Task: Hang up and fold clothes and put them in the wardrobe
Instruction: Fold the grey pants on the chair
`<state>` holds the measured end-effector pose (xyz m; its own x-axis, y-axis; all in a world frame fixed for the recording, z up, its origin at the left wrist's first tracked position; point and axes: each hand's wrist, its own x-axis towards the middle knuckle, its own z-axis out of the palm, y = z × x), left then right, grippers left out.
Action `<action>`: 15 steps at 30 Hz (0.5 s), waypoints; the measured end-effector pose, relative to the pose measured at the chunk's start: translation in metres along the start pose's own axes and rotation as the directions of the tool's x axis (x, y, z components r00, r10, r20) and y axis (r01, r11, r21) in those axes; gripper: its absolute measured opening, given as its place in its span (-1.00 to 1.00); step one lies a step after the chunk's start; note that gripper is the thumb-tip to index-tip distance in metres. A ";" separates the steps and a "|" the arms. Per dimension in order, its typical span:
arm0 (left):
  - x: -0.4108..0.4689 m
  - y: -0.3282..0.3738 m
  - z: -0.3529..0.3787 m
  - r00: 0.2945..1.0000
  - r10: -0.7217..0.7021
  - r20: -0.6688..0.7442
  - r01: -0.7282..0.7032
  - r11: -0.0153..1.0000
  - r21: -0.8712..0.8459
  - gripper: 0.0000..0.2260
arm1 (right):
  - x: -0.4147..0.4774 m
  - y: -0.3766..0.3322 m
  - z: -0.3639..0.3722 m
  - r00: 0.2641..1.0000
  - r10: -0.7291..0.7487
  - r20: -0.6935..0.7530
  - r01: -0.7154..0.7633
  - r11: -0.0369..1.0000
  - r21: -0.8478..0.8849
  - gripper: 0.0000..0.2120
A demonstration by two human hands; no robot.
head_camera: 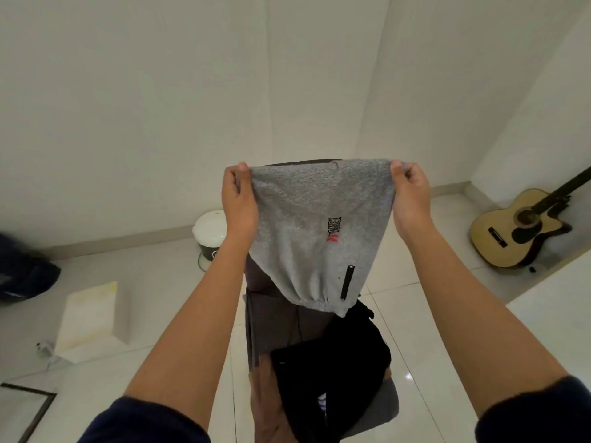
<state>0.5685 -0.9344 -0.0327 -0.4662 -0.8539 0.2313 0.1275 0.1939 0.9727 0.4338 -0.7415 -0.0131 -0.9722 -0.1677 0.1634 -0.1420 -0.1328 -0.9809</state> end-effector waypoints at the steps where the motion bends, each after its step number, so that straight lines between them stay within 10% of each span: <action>1: -0.010 0.001 -0.002 1.000 0.016 -0.017 -0.016 1.000 0.007 -0.76 | -0.007 -0.002 -0.006 1.000 -0.003 0.017 0.003 1.000 0.000 -0.75; 15: -0.253 -0.134 -0.040 0.955 -0.294 -0.042 0.291 0.900 0.324 -0.81 | -0.178 0.152 -0.160 0.889 0.458 0.011 -0.432 0.845 -0.317 -0.70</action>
<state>0.7048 -0.7635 -0.2225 -0.4462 -0.8925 -0.0654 -0.3042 0.0825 0.9490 0.5553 -0.5760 -0.2084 -0.9272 -0.2203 -0.3030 0.2406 0.2698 -0.9324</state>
